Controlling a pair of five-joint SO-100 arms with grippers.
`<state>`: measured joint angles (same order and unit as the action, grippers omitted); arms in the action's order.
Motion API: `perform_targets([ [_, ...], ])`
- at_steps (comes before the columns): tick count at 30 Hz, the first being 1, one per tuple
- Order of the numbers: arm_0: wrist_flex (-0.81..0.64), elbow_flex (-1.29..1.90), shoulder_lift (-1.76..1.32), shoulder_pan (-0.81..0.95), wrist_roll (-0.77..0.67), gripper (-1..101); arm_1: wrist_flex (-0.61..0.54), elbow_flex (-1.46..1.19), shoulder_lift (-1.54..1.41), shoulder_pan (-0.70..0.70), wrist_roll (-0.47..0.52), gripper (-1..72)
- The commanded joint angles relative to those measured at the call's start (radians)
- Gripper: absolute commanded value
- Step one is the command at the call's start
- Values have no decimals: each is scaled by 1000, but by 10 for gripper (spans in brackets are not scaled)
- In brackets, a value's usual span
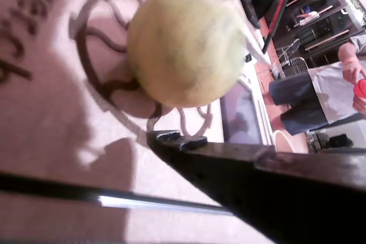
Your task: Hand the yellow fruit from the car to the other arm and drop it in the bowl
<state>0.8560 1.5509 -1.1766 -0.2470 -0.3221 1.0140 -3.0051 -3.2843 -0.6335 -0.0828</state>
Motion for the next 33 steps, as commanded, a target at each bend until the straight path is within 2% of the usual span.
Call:
perform_targets([
  [1,-23,-18,-3,3,-3,384,3,44,-8,2,12,-1],
  [9,-29,-20,5,3,-3,375,3,44,-8,2,12,-1],
  [15,-31,-20,6,3,-2,119,3,44,-8,2,12,-1],
  [24,-28,-20,5,3,-2,53,3,44,-8,2,12,-1],
  [31,-26,-20,3,3,-3,84,3,44,-8,2,12,-1],
  [33,-21,-20,3,2,-3,233,3,44,-8,2,12,-1],
])
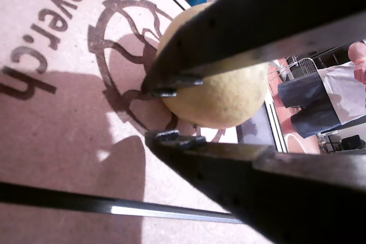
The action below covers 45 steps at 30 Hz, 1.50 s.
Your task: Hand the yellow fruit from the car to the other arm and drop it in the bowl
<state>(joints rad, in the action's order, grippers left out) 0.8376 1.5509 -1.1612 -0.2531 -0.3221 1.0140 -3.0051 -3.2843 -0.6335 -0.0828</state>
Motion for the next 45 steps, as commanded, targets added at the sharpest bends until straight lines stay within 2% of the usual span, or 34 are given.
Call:
perform_targets([
  [1,-2,-20,-12,6,-5,312,3,44,-8,2,12,-1],
  [2,-2,-18,-12,5,-5,360,3,44,-8,2,12,-1],
  [4,-2,-18,-12,6,-5,393,3,44,-8,2,12,-1],
  [18,-18,-20,-8,9,-5,445,0,41,-6,0,8,-1],
  [21,-23,-20,-9,11,-5,460,-31,21,-6,-2,8,-1],
  [31,-84,-21,-11,104,-5,433,-32,21,-6,-3,6,-1],
  [45,-75,-21,-9,101,-5,432,-32,18,-6,-5,12,-1],
])
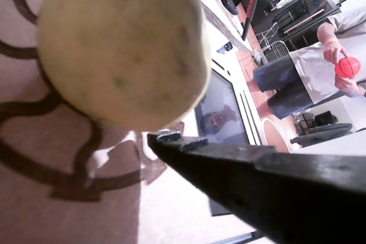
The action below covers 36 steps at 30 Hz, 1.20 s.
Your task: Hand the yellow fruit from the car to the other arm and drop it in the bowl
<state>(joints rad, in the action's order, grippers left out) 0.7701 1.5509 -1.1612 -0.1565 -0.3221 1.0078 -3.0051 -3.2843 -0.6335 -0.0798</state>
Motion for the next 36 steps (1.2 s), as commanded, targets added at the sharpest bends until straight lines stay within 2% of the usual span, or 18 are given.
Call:
perform_targets([
  [1,-8,-21,-9,3,-5,429,-26,18,-6,-5,9,-1],
  [3,-6,-21,-9,2,-5,377,-26,18,-6,-5,9,-1],
  [6,-8,-21,-8,2,-5,112,-26,18,-6,-5,9,-1],
  [8,-9,-21,-8,3,-5,7,-28,18,-6,-5,9,-1],
  [19,8,-21,-8,3,-5,0,-32,17,-6,-5,8,-1],
  [25,67,-21,-52,3,-5,0,-38,14,-6,-5,6,-1],
  [32,310,-8,-518,138,-15,-1,-40,15,-6,-5,5,-1],
  [36,480,-5,-819,333,-152,-2,-41,20,-6,-3,9,-1],
])
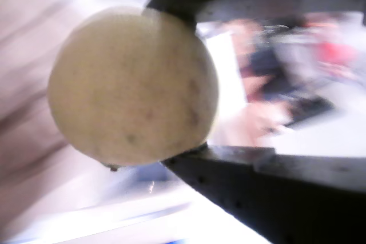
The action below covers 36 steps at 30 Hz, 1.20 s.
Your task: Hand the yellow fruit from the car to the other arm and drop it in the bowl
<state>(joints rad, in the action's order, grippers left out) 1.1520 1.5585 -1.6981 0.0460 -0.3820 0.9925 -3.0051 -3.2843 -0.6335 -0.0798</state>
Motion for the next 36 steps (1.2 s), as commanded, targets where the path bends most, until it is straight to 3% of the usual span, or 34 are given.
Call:
perform_targets([
  [1,120,-12,-334,202,-141,-2,-26,21,-6,-2,9,-1],
  [8,204,-8,-558,719,-442,-2,12,91,-5,6,32,-1],
  [12,146,135,-681,925,-672,-2,74,184,-6,2,57,-1],
  [15,-95,400,-808,1052,-802,-2,87,235,-6,-3,112,-1],
  [20,-810,937,-905,1221,-894,-1,15,255,-8,-25,295,-1],
  [22,-957,1068,-904,1255,-963,0,-43,235,-8,-35,388,-1],
  [26,-997,1143,-885,1267,-1089,0,-109,176,-25,-86,563,-2],
  [32,-976,1143,-884,1273,-1098,0,-107,106,-147,-229,816,-2],
  [36,-937,1144,-884,1273,-1098,0,-129,107,-138,-339,871,-2],
])
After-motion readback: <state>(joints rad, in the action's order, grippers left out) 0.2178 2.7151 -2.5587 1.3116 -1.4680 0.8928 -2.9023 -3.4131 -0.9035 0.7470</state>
